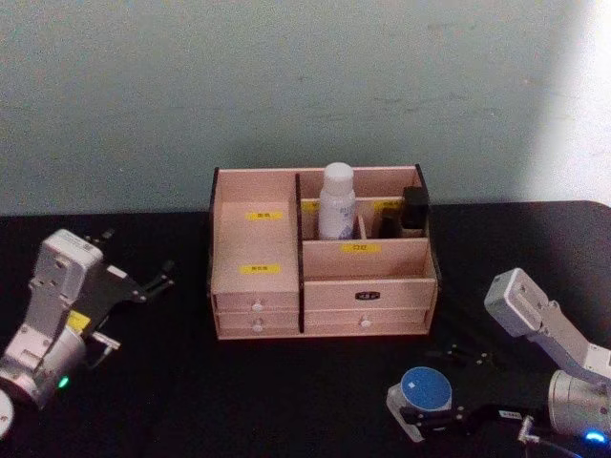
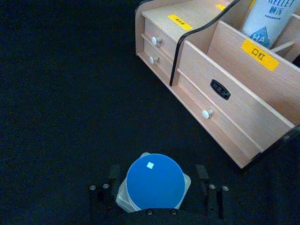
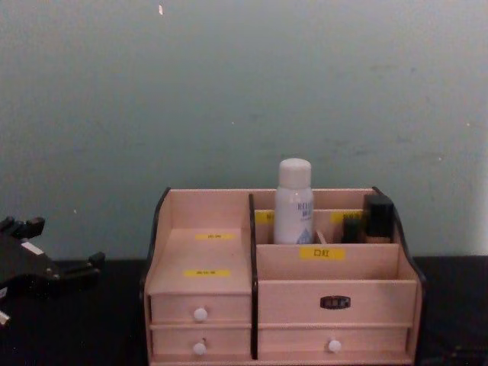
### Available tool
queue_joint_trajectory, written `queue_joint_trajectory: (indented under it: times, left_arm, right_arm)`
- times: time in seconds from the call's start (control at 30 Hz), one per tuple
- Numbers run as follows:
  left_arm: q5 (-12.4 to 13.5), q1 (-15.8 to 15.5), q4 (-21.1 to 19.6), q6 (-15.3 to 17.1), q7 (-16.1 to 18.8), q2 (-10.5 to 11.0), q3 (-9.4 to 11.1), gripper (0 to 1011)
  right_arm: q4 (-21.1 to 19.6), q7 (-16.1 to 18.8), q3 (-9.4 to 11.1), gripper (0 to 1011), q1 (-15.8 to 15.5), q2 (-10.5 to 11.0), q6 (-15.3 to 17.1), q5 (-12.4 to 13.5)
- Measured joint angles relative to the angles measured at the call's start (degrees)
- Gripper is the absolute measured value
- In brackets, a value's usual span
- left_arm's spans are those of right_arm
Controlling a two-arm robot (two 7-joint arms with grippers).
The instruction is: Pick up the facial cleanser and watermelon frost from the table and place them into the tiered storage box.
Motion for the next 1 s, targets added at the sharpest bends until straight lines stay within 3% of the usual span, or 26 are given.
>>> queue_joint_trajectory:
  times: [1.0]
  left_arm:
    - [0.00,0.00,0.00,0.00,0.00,0.00,0.00,1001]
  right_arm:
    - [0.04,0.00,0.09,991,0.00,0.00,-0.07,0.20]
